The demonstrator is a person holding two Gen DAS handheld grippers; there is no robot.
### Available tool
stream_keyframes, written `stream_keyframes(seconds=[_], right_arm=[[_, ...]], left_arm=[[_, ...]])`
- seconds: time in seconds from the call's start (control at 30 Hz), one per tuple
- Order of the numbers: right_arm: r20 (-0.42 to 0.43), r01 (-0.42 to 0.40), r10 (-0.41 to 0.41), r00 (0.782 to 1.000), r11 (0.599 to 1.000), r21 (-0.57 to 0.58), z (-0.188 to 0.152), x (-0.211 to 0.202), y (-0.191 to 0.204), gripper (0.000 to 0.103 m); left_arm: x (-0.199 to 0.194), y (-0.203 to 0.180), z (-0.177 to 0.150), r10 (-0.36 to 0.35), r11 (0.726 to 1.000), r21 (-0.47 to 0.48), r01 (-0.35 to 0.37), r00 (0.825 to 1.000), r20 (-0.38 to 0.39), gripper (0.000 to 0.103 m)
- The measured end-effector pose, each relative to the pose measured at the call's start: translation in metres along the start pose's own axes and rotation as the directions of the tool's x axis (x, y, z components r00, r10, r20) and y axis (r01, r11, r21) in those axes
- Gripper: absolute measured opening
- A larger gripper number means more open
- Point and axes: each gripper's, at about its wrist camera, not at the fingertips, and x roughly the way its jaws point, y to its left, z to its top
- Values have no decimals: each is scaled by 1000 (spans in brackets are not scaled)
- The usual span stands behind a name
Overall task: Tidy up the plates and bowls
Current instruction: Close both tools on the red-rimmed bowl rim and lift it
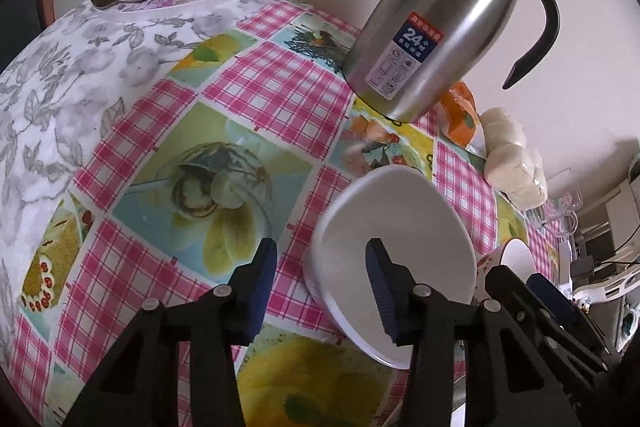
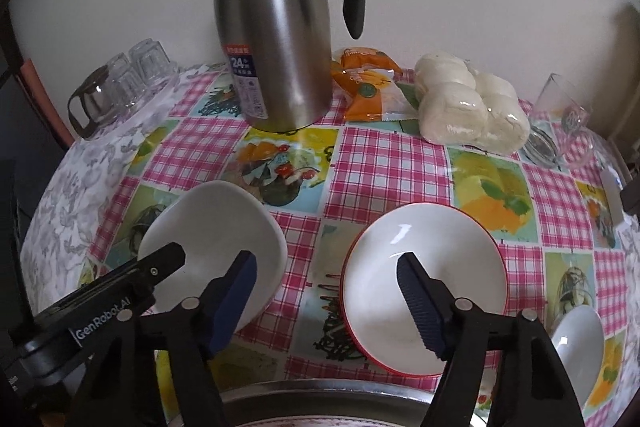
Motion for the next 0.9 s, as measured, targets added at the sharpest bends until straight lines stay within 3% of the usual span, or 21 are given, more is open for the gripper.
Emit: stream_keyframes(seconds=[0.27, 0.37, 0.47, 0.53, 0.7, 0.9], right_arm=[[20, 29, -31, 999, 997, 72, 8, -10, -35, 73], [25, 39, -42, 999, 993, 114, 10, -18, -57, 73], [17, 47, -50, 999, 985, 165, 9, -24, -79, 72], [6, 42, -44, 999, 979, 201, 7, -26, -93, 71], [-37, 81, -75, 996, 977, 198, 3, -26, -111, 67], [-99, 87, -70, 993, 980, 178, -14, -9, -122, 58]], left_arm=[[-24, -27, 2, -33, 996, 81, 30, 999, 36, 46], [-28, -43, -1, -114, 987, 115, 111, 993, 20, 46], [-33, -60, -6, -80, 983, 167, 73, 996, 37, 46], [-37, -68, -9, -107, 977, 188, 99, 994, 35, 46], [-30, -99, -34, -197, 939, 281, 198, 980, -34, 46], [0, -124, -58, -173, 929, 310, 203, 977, -120, 46]])
